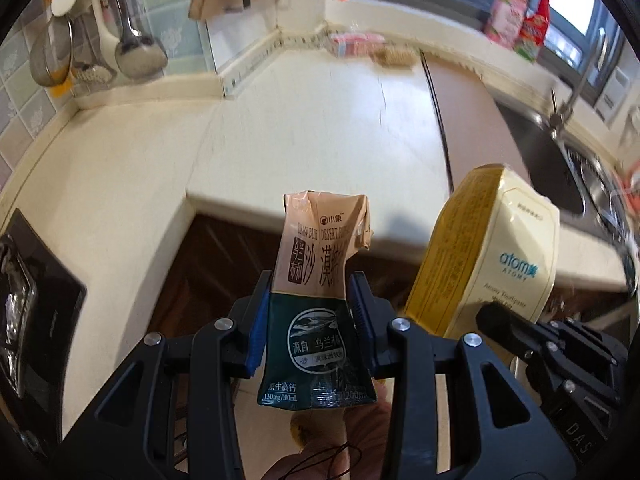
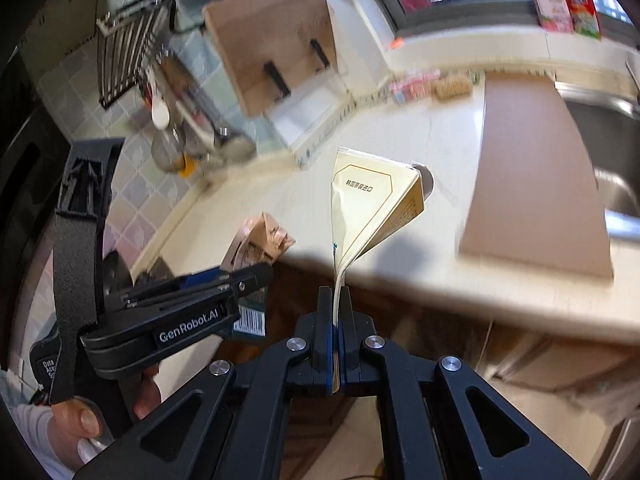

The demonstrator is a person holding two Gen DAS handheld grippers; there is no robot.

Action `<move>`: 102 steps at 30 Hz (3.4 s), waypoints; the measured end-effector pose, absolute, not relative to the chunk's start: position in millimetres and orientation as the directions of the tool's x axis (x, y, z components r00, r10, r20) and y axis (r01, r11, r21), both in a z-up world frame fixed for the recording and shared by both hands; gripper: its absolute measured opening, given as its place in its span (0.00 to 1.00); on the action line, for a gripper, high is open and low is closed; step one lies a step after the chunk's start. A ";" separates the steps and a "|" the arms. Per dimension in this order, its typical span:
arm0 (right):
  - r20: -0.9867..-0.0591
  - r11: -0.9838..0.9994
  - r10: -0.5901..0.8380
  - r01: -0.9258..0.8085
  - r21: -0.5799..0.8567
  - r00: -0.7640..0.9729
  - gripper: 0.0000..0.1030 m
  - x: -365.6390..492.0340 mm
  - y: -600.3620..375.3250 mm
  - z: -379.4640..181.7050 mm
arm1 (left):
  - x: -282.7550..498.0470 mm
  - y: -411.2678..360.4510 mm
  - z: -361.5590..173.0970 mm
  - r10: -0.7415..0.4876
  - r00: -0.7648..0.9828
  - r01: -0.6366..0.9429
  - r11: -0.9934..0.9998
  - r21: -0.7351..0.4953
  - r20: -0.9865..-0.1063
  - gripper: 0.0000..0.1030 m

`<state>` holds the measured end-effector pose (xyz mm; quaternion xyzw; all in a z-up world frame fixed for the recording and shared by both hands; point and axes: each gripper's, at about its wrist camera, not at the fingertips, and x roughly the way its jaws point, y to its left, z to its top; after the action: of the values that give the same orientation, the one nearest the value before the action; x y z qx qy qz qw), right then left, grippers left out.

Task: Collect trash
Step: 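Carry packet and yellow box down over the floor bin with both tools, then open both tools to drop packet and box into the bin, then raise both open tools back toward the strawberry carton and loofah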

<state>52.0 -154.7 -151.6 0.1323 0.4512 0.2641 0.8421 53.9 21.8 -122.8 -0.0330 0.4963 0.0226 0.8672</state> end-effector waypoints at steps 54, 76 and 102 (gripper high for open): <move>-0.956 0.912 0.290 -0.296 0.286 -0.030 0.64 20.1 -91.7 -670.1 | 32.6 62.6 -605.1 -0.092 0.043 -0.171 0.980 -0.098 -0.995 0.60; -0.939 0.939 0.304 -0.217 0.267 0.159 0.64 3.7 -124.3 -299.7 | -4.5 51.4 -231.5 -0.071 0.267 -0.090 0.991 -0.099 -0.961 0.60; -0.707 0.954 0.278 -0.275 0.121 0.651 0.78 82.1 -145.5 95.4 | 118.4 21.5 82.9 -0.023 0.680 0.115 0.990 0.076 -0.733 0.60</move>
<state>82.1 -145.5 95.4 0.0016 0.3891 0.1522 0.9085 118.4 21.5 82.9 0.0579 0.3981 -0.0379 0.9147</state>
